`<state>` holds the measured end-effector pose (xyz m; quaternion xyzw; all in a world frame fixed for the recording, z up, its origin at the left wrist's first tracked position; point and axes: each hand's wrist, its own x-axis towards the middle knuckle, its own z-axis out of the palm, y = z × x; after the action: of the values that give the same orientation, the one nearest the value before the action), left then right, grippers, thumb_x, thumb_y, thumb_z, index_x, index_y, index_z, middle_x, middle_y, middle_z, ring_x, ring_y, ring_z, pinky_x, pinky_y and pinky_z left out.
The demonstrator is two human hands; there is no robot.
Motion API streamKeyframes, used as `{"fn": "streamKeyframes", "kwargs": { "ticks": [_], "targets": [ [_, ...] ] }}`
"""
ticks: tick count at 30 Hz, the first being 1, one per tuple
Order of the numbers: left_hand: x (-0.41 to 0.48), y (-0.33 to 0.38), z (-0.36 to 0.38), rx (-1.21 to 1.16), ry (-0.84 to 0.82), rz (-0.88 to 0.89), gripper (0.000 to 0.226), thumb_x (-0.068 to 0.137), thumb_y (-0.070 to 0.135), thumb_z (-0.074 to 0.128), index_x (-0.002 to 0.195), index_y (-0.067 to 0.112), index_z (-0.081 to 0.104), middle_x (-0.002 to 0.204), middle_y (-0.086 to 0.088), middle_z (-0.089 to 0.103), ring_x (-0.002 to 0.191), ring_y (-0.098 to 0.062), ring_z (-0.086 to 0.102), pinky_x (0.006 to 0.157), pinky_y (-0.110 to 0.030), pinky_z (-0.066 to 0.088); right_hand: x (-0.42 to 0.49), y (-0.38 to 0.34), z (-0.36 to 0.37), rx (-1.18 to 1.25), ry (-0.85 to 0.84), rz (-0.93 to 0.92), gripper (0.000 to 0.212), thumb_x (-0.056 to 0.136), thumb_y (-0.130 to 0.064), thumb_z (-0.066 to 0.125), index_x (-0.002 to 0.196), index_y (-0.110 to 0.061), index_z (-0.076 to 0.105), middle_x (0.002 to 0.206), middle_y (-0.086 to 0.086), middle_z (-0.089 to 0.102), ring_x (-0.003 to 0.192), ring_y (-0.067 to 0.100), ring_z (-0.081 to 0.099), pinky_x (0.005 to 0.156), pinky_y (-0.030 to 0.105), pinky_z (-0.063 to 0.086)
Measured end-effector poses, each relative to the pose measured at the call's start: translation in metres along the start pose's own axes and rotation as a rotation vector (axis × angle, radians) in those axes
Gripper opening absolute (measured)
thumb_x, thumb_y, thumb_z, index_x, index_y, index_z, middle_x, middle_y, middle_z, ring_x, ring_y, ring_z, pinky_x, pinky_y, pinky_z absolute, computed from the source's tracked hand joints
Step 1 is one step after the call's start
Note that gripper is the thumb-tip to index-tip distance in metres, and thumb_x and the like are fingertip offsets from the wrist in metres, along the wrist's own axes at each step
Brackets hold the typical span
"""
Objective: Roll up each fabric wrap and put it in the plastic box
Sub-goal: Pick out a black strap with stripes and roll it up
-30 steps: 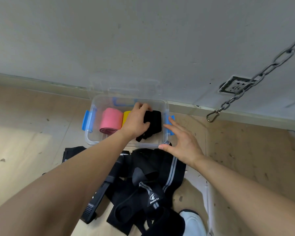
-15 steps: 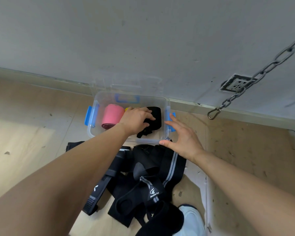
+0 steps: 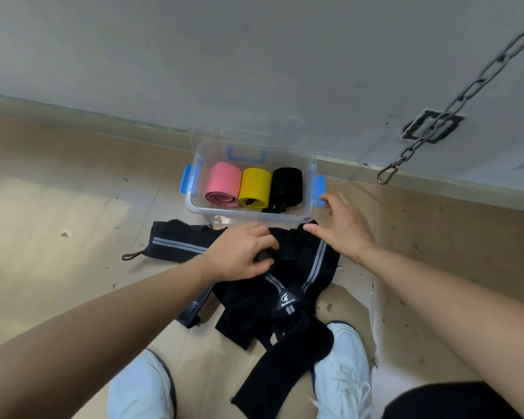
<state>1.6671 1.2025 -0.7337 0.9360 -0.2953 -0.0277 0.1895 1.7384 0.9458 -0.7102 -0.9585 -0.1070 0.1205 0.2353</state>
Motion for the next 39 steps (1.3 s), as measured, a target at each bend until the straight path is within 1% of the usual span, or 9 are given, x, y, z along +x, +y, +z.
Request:
{"fn": "streamKeyframes", "kwargs": {
  "ticks": [2, 4, 7, 10, 13, 16, 25, 32, 39],
  "targets": [
    [-0.007, 0.006, 0.016, 0.081, -0.206, -0.056, 0.063, 0.087, 0.052, 0.067, 0.143, 0.029, 0.053, 0.147, -0.004, 0.052, 0.135, -0.026, 0.045, 0.107, -0.045, 0.047, -0.010, 0.016, 0.002, -0.048, -0.059, 0.030, 0.057, 0.084, -0.049, 0.076, 0.129, -0.022, 0.055, 0.119, -0.005, 0.057, 0.114, 0.018, 0.055, 0.092, 0.035, 0.049],
    [-0.009, 0.009, 0.025, 0.120, -0.291, -0.125, 0.075, 0.088, 0.054, 0.068, 0.153, 0.034, 0.038, 0.159, -0.002, 0.037, 0.146, -0.031, 0.029, 0.112, -0.049, 0.040, -0.018, 0.032, 0.006, -0.139, -0.219, 0.046, 0.062, 0.082, -0.051, 0.076, 0.134, -0.025, 0.054, 0.129, -0.003, 0.057, 0.124, 0.024, 0.051, 0.099, 0.038, 0.046],
    [-0.007, 0.007, 0.026, 0.208, -0.229, -0.130, 0.074, 0.083, 0.055, 0.073, 0.148, 0.033, 0.045, 0.137, 0.000, 0.053, 0.126, -0.031, 0.045, 0.099, -0.046, 0.048, -0.027, 0.044, 0.015, -0.194, -0.414, 0.027, 0.086, 0.080, -0.054, 0.076, 0.153, -0.037, 0.033, 0.152, -0.005, 0.042, 0.134, 0.029, 0.041, 0.110, 0.042, 0.040],
    [-0.012, -0.003, 0.027, 0.311, -0.191, -0.069, 0.051, 0.086, 0.059, 0.068, 0.128, 0.031, 0.063, 0.112, 0.003, 0.061, 0.111, -0.026, 0.051, 0.093, -0.041, 0.047, -0.029, 0.041, 0.025, -0.268, -0.486, 0.000, 0.084, 0.087, -0.050, 0.072, 0.156, -0.041, 0.025, 0.144, -0.001, 0.046, 0.128, 0.028, 0.043, 0.107, 0.041, 0.041],
    [-0.021, -0.012, 0.028, 0.141, -0.207, -0.114, 0.035, 0.088, 0.052, 0.070, 0.109, 0.024, 0.069, 0.100, 0.004, 0.064, 0.106, -0.022, 0.058, 0.090, -0.035, 0.044, -0.031, 0.025, 0.028, -0.353, -0.444, -0.138, 0.053, 0.093, -0.045, 0.064, 0.143, -0.033, 0.050, 0.120, -0.001, 0.056, 0.120, 0.024, 0.050, 0.101, 0.037, 0.042],
    [-0.020, -0.010, 0.023, -0.113, -0.221, -0.278, 0.036, 0.086, 0.054, 0.072, 0.106, 0.024, 0.070, 0.097, 0.006, 0.066, 0.099, -0.017, 0.060, 0.082, -0.035, 0.047, -0.037, -0.003, 0.041, -0.068, -0.295, -0.169, 0.018, 0.089, -0.037, 0.068, 0.100, -0.024, 0.072, 0.093, -0.007, 0.060, 0.098, 0.018, 0.059, 0.082, 0.034, 0.049],
    [-0.012, -0.005, 0.009, -0.459, -0.068, -0.424, 0.034, 0.076, 0.045, 0.087, 0.100, 0.024, 0.075, 0.090, 0.016, 0.069, 0.089, -0.007, 0.064, 0.085, -0.032, 0.052, -0.038, -0.028, 0.058, 0.297, -0.281, -0.056, 0.019, 0.075, -0.022, 0.088, 0.080, -0.025, 0.071, 0.085, -0.007, 0.062, 0.077, 0.009, 0.060, 0.075, 0.029, 0.052],
    [-0.011, -0.014, 0.000, -0.622, -0.155, -0.430, 0.036, 0.070, 0.035, 0.093, 0.099, 0.020, 0.079, 0.087, 0.012, 0.073, 0.080, 0.000, 0.064, 0.074, -0.015, 0.048, -0.031, -0.047, 0.057, 0.439, -0.280, -0.074, 0.021, 0.079, -0.021, 0.085, 0.097, -0.026, 0.076, 0.085, -0.004, 0.070, 0.083, 0.016, 0.068, 0.079, 0.029, 0.057],
    [-0.022, -0.039, -0.010, -0.659, -0.275, -0.521, 0.028, 0.086, 0.006, 0.072, 0.110, 0.019, 0.079, 0.110, 0.009, 0.074, 0.100, 0.000, 0.066, 0.087, -0.006, 0.043, -0.033, -0.055, 0.060, 0.355, -0.288, -0.117, 0.020, 0.086, -0.008, 0.075, 0.093, -0.027, 0.075, 0.078, -0.006, 0.064, 0.070, 0.006, 0.058, 0.072, 0.023, 0.051]
  ]
}}
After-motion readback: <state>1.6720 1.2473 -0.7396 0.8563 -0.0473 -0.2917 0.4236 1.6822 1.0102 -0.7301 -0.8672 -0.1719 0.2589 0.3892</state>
